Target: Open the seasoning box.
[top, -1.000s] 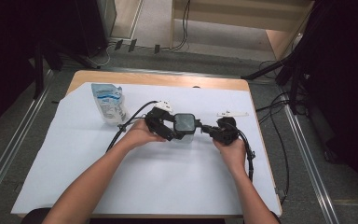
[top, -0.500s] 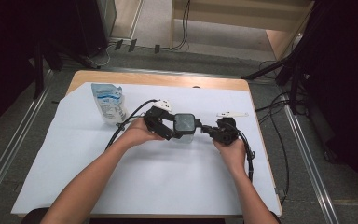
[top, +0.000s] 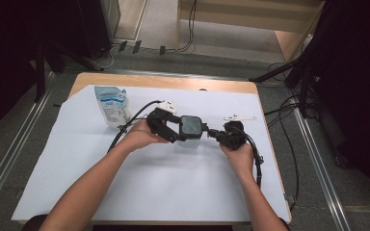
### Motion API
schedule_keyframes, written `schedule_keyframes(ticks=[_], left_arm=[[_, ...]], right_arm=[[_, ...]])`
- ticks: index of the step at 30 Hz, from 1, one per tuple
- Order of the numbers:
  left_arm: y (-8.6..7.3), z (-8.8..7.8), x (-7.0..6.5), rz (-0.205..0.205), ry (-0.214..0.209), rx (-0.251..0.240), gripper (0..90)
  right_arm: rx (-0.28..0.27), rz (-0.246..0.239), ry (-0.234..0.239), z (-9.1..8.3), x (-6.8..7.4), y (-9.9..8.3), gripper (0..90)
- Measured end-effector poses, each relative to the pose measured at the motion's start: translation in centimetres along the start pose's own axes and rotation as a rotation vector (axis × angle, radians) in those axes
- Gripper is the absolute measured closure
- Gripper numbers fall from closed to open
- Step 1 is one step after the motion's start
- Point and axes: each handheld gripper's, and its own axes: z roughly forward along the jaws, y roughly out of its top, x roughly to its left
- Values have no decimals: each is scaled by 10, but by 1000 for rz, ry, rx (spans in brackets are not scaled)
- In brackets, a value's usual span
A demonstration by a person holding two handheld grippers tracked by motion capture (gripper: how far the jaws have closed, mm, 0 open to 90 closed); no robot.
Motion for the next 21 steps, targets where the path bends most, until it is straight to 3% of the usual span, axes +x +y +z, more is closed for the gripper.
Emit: schedule_keyframes(ticks=[8,21], left_arm=[[1,-10,-1,3,2,10,228],[7,-22,-3,-8,-24,16,438]], right_arm=[[-5,-2,5,0,-1,0,900],[-2,3,21,0,0,1,900]])
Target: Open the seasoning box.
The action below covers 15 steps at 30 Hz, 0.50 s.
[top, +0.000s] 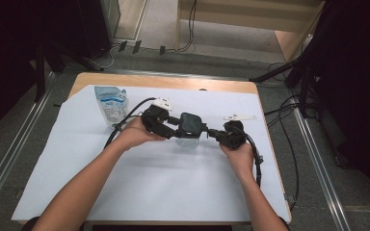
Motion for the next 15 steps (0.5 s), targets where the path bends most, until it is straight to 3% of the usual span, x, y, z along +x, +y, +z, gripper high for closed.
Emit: schedule_keyframes(ticks=[2,15], left_arm=[[4,-2,0,-2,4,22,473],[18,-5,-1,-16,-21,-10,807]], right_arm=[[-3,-5,3,1,0,0,900],[-2,3,8,2,0,0,900]])
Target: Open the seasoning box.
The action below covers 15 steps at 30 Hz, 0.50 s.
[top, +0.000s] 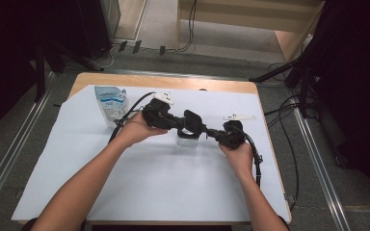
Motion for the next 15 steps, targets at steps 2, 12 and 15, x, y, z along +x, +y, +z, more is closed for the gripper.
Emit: schedule_keyframes(ticks=[2,12,15], left_arm=[[2,2,-1,-5,-6,3,831],[21,13,-10,7,-22,-3,862],[23,17,-11,13,-24,-2,866]], right_arm=[[-2,3,0,0,0,0,900],[-2,1,-8,0,2,-3,900],[-4,2,-13,-1,3,-5,900]])
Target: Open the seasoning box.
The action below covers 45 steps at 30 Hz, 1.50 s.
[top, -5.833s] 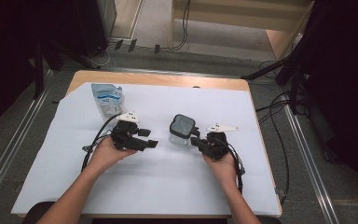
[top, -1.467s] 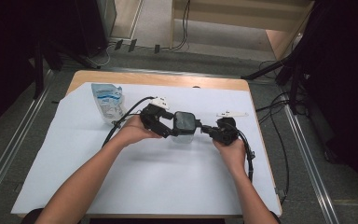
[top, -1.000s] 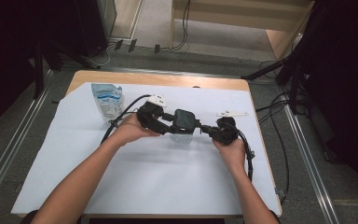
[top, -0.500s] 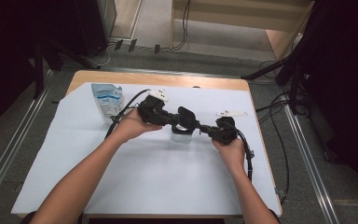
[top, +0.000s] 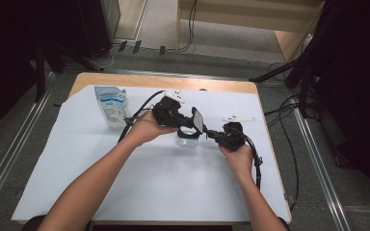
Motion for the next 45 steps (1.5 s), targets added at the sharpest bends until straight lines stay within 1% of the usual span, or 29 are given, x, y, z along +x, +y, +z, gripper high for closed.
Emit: schedule_keyframes(ticks=[5,8,11,15,20,22,28,30,33,36,41,42,43,44,45], left_arm=[[3,8,-1,-12,0,-3,866],[4,12,-2,-6,6,11,865],[7,15,-3,0,3,9,866],[10,21,-4,-5,-2,-2,866],[11,23,-2,-13,-4,-6,866],[11,24,-1,-16,-4,-9,865],[10,26,0,-19,-11,-10,864],[11,26,0,-17,-7,-6,859],[10,26,0,-18,-7,2,848],[10,22,1,-15,-4,12,838],[9,14,1,-19,0,-2,814],[9,12,1,-23,-7,-3,812],[8,10,1,-16,-5,0,811],[7,8,1,-14,-5,-1,810],[6,7,1,-17,-4,-6,804]], right_arm=[[-6,0,-8,-1,1,-2,900],[-9,6,-13,-1,3,-3,900],[-13,7,-15,-1,3,-3,900],[-23,13,-17,1,4,-4,900],[-34,9,-21,4,5,-3,900],[-37,21,-21,5,5,-2,900],[-40,21,-18,7,5,-2,900],[-43,10,-23,7,5,-2,900],[-35,10,-18,6,5,-2,900],[-38,-3,-19,4,6,-1,900],[-44,-6,-21,1,4,-1,900],[-42,-1,-21,0,4,-2,900],[-41,4,-21,-1,4,-2,900],[-43,-4,-20,-3,3,-2,890],[-42,2,-18,-4,4,-2,875]])
